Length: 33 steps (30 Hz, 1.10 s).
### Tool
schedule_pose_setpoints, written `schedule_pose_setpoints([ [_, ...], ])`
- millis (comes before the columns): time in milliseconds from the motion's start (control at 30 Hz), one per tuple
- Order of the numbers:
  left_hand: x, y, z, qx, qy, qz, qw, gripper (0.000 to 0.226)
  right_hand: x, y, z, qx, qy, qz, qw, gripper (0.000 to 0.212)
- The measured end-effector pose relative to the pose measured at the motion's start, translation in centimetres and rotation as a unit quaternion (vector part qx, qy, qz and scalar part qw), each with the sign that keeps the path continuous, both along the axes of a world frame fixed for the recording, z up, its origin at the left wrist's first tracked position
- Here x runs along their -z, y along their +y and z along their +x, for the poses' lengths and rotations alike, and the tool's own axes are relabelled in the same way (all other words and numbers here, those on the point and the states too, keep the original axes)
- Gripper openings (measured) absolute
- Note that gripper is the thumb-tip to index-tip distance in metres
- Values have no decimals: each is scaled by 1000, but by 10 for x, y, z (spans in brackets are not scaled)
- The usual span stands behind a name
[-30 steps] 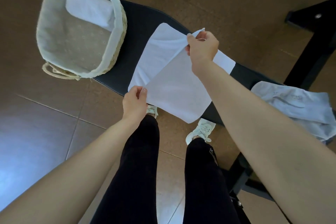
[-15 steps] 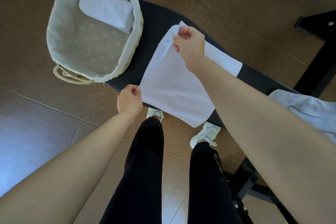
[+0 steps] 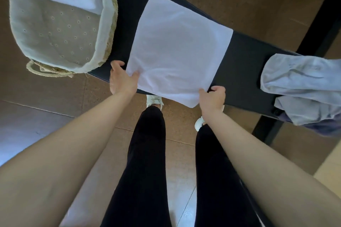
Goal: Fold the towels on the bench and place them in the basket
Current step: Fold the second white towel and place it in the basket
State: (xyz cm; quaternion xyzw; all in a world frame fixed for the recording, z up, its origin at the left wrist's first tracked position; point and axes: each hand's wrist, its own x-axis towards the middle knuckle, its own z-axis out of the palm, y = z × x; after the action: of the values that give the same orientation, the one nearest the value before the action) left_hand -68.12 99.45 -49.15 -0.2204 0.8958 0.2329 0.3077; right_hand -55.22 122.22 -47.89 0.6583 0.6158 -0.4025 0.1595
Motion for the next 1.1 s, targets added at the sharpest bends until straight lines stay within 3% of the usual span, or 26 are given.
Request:
schedule_pose_setpoints([
  [133,0,0,2,29,-19,-11,999,42,12,-20,26,135,9,-98,986,56],
  [233,-4,-2,5,40,-29,-12,999,40,20,-24,26,210,37,-127,969,55],
  [433,-13,-15,17,71,-48,8,996,31,17,-4,45,130,44,-144,980,42],
  [533,-25,-15,31,58,-69,39,995,22,6,12,62,22,46,-140,989,17],
  [733,-48,-10,73,-5,-113,102,988,25,-21,37,89,-77,33,-103,991,19],
  [800,-57,-10,82,-49,-119,126,984,30,-32,42,94,-61,38,-108,992,16],
  [900,-72,-10,87,-75,-115,171,976,37,-48,51,96,-39,91,-126,987,33],
  [1000,-79,-14,76,-94,-116,216,965,28,-62,61,86,-8,148,-157,976,21],
  [1100,-82,-17,52,-139,-146,269,942,33,-65,75,68,42,165,-192,966,30],
])
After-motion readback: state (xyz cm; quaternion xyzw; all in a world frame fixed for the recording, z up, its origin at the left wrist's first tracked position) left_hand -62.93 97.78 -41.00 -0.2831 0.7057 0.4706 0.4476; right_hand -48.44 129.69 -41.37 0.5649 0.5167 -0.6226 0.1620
